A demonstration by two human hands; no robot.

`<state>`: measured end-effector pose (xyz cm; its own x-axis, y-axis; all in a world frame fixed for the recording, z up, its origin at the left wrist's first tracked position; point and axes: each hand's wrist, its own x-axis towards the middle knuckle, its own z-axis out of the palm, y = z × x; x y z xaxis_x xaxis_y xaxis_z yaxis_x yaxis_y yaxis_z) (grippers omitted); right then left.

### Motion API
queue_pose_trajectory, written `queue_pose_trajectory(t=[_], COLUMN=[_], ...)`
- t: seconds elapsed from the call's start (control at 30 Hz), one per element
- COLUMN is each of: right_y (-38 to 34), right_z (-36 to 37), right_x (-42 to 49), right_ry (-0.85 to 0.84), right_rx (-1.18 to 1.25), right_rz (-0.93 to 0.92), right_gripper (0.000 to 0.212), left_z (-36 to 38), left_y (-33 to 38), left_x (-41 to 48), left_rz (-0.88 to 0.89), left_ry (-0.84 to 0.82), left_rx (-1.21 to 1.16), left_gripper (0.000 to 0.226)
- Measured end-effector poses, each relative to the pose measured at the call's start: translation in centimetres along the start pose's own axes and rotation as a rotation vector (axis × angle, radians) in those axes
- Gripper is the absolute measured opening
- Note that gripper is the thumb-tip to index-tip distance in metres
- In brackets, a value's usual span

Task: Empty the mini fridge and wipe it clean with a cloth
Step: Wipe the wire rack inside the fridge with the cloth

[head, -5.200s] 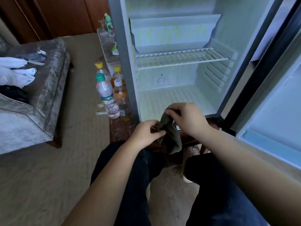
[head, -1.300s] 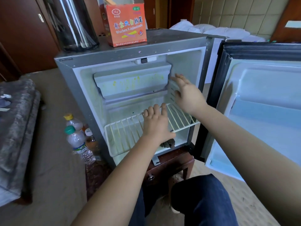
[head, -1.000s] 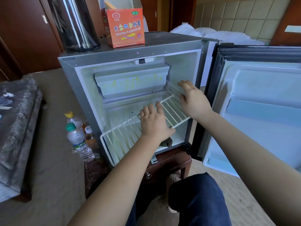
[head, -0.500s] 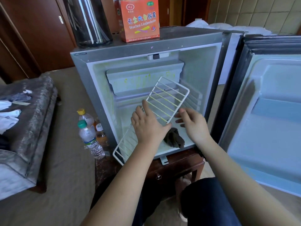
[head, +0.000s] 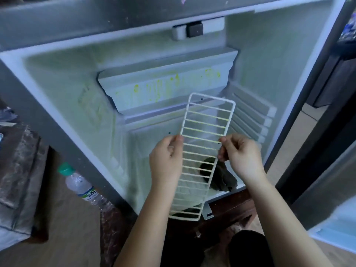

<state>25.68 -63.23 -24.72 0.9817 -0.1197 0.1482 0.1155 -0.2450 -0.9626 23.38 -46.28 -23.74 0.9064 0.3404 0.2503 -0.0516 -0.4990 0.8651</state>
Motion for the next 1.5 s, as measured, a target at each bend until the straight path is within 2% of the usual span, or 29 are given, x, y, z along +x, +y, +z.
queue_pose_trajectory(t=[0.03,0.1,0.23,0.43,0.57,0.63,0.73,0.83,0.9,1.0,1.1,1.27,1.5], right_y=[0.4,0.9,1.8,3.2,4.8,5.9,7.4,8.3,8.1,7.1,5.9,3.8,1.1], right_z=[0.3,1.0,2.1,2.7,2.1,1.6,1.5,2.1,2.2,1.8,0.9,0.7,1.3], right_x=[0.3,0.8,1.8,2.3,2.7,2.8,2.4,2.1,2.3,2.5,2.6,2.2,1.6], right_ry=[-0.008,-0.021,-0.028,-0.002,-0.031,-0.147,-0.45,-0.537,-0.454,-0.233,-0.013,0.119,0.516], right_rx=[-0.04,-0.098,-0.03,-0.001,-0.329,-0.555,-0.86,-0.971,-0.952,-0.843,-0.699,-0.437,-0.109], right_rz=[-0.019,-0.05,-0.059,-0.015,-0.047,-0.036,0.036,0.07,0.072,0.148,0.114,0.059,-0.069], right_gripper=[0.028,0.033,0.032,0.023,0.016,0.031,0.062,0.063,0.047,0.029,0.028,0.025,0.02], left_z=[0.0,0.0,0.3,0.0,0.3,0.3,0.3,0.5,0.7,0.9,1.1,1.1,1.6], left_y=[-0.7,-1.8,-2.4,-3.1,-4.7,-5.7,-6.1,-6.0,-6.2,-6.5,-6.6,-6.6,-5.0], left_x=[0.2,0.7,1.8,2.9,2.9,3.2,3.4,3.4,3.4,3.4,3.5,3.4,2.6], left_rz=[-0.016,-0.054,-0.063,-0.007,-0.011,-0.028,-0.059,-0.057,-0.068,-0.084,-0.092,-0.066,0.033], left_ry=[0.076,0.122,0.086,-0.033,-0.008,0.022,0.049,0.057,0.062,0.057,0.038,0.026,-0.02], left_rx=[-0.04,-0.119,-0.295,-0.215,-0.198,-0.189,-0.227,-0.234,-0.232,-0.253,-0.269,-0.267,-0.267], left_gripper=[0.018,0.021,0.014,0.01,0.016,0.014,0.01,0.012,0.012,0.012,0.013,0.013,0.018])
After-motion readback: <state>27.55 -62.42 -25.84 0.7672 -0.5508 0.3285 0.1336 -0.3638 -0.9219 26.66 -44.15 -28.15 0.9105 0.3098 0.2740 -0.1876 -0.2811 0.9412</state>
